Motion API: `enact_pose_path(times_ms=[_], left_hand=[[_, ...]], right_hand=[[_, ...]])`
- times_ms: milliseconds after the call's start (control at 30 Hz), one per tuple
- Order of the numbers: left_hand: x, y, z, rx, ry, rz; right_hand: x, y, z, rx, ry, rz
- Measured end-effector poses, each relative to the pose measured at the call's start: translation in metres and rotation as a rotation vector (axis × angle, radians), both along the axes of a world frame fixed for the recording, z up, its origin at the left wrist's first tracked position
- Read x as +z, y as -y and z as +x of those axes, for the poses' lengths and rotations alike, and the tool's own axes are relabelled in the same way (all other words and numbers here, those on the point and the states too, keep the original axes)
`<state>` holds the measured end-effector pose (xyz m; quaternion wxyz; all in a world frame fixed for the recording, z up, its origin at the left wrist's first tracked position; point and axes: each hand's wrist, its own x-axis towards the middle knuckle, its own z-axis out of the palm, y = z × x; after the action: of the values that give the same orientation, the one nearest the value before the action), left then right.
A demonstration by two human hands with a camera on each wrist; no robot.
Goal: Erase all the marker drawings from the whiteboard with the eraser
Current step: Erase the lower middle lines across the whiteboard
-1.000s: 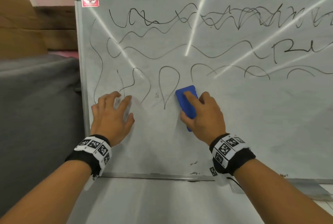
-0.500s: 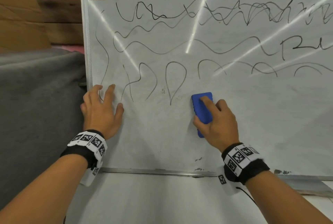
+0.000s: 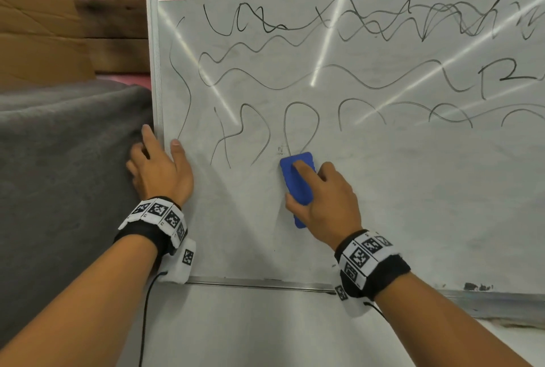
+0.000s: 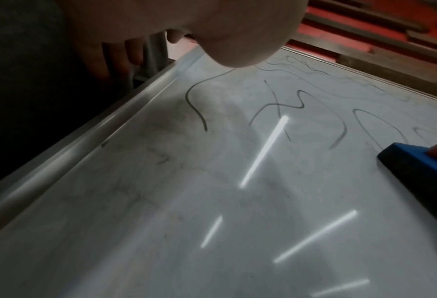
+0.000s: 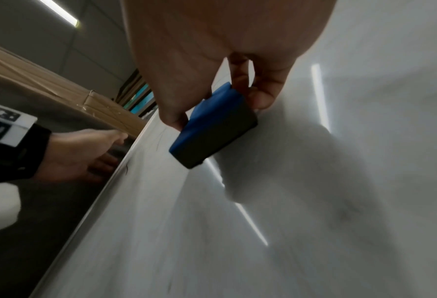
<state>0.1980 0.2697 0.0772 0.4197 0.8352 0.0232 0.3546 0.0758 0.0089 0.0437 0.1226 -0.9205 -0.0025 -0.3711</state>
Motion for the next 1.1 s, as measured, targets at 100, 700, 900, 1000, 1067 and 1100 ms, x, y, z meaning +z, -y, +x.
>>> enact_pose_path(times_ms=[100, 700, 900, 1000, 1067, 1100], left_hand=[[0.000, -0.005, 0.006, -0.055, -0.060, -0.134], [-0.006, -0.027, 0.050, -0.293, -0.252, -0.740], [0.001, -0.027, 0.039, -0.363, -0.269, -0.840], [-0.003, -0.027, 0.041, -0.384, -0.246, -0.896], [-0.003, -0.026, 0.040, -0.386, -0.236, -0.903], [-0.002, -0.026, 0.040, -0.384, -0.235, -0.900]], right_hand=[[0.004, -0.007, 0.003, -0.005, -0.007, 0.043], [-0.003, -0.027, 0.001, -0.021, -0.028, 0.078], [0.009, -0.044, 0.016, -0.009, -0.018, 0.066], [-0.011, -0.054, 0.010, 0.023, -0.085, 0.041], [-0.009, -0.057, 0.014, 0.037, -0.084, 0.033], [-0.002, -0.059, 0.019, 0.039, -0.072, 0.031]])
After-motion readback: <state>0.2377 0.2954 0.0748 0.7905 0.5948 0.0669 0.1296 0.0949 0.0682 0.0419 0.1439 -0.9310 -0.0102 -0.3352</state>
